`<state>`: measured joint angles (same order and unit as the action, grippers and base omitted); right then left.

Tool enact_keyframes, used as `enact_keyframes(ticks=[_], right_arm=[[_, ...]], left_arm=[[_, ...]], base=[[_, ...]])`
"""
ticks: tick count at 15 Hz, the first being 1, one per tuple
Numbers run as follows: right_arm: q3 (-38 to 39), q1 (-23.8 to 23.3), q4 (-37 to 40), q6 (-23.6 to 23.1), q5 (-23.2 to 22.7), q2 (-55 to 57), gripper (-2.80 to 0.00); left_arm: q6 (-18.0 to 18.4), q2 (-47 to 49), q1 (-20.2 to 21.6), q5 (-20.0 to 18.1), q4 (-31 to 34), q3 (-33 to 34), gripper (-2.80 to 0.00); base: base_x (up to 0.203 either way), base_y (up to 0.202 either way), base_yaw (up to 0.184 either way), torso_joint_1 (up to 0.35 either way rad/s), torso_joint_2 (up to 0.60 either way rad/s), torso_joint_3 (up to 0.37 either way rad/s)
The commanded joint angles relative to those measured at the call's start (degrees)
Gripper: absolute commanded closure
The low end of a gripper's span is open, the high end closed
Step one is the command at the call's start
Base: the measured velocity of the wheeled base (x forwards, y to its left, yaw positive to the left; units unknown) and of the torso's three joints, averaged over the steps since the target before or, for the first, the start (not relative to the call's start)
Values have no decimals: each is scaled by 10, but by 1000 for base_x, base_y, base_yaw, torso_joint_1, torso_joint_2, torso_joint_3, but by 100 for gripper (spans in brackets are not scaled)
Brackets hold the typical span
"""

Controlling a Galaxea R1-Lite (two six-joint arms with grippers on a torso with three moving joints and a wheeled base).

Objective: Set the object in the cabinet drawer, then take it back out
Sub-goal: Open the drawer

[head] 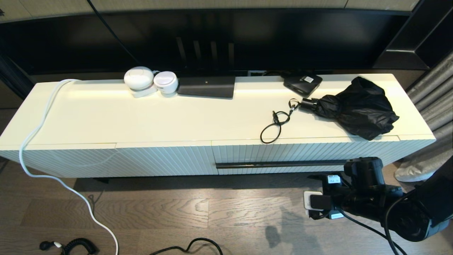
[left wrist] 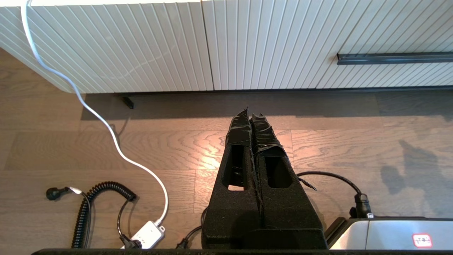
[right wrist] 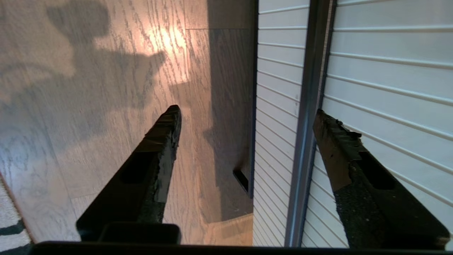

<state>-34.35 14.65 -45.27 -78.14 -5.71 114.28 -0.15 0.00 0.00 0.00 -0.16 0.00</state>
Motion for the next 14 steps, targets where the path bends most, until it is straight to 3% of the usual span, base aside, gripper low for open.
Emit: enact_keyframes(ticks=[1,14], right_arm=[[-11,0,-1,-4,-1,16,-280],[-84,-8,-5,3,13,101,-280]], left_arm=[[0,0,0,0,0,1,0],[0,0,0,0,0,1,0]], base=[[0,0,0,0,0,0],[0,0,0,0,0,0]])
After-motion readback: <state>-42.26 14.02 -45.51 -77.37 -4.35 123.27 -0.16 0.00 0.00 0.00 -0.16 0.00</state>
